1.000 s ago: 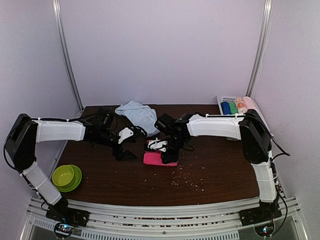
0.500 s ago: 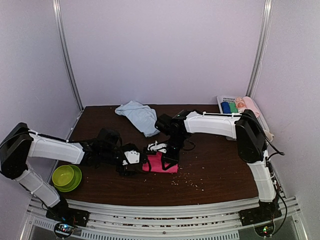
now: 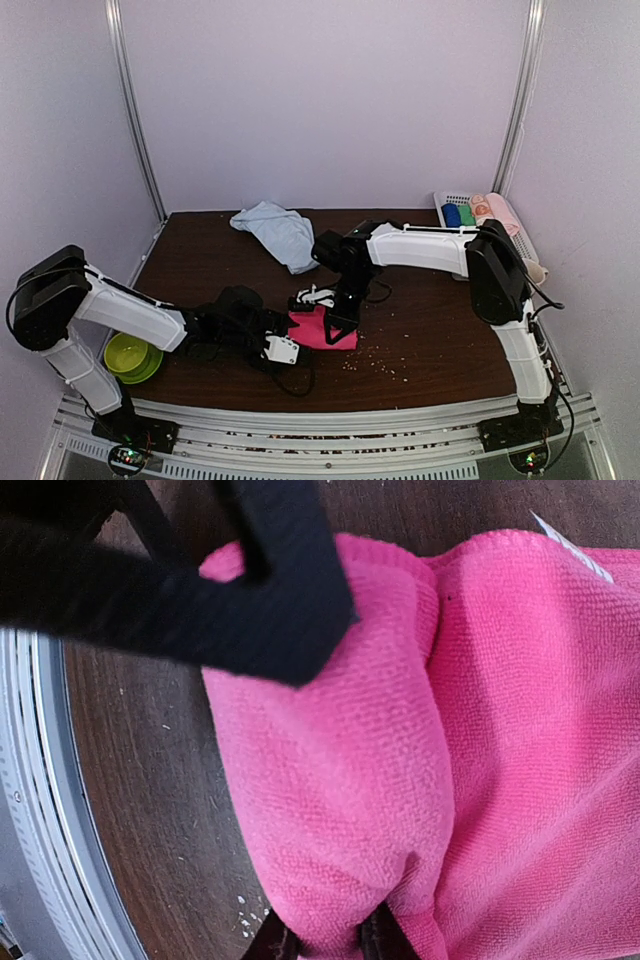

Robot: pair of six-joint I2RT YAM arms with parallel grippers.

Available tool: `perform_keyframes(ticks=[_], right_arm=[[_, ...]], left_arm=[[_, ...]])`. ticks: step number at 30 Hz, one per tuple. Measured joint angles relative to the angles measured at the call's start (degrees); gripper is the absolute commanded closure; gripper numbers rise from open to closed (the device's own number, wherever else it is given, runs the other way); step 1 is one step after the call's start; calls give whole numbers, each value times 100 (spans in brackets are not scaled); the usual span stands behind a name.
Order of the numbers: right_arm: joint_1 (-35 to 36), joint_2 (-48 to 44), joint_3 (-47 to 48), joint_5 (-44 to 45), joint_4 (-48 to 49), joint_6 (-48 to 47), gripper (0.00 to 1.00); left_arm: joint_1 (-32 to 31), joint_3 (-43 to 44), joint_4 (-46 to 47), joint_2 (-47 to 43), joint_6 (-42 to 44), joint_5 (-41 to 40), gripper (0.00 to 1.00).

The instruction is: Roll the towels

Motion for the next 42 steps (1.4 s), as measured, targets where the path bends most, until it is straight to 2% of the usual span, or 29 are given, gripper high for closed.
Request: perform_keyframes(ticks=[11, 16, 27, 30, 35, 40, 42], right_arm=[[-39, 7, 0, -68, 11, 92, 82], [-59, 26, 11, -96, 7, 118, 82], [-72, 50, 24, -107, 2, 140, 82], [-74, 57, 24, -109, 0, 140, 82], [-85, 59, 24, -127, -2, 136, 82], [-94, 59, 24, -129, 2, 131, 82], [-94, 59, 24, -131, 7, 120, 82]], left_arm=[[-92, 0, 302, 247, 107, -138, 23], [-181, -162, 761, 299, 90, -354, 18], [-557, -203, 1554, 632, 315, -927, 19], [-603, -9, 1609, 846, 334, -1126, 25], [-612, 363, 1580, 1231, 350, -1453, 43], [-623, 568, 1491, 1493, 356, -1698, 68], [-623, 634, 1357, 1532, 358, -1718, 81]])
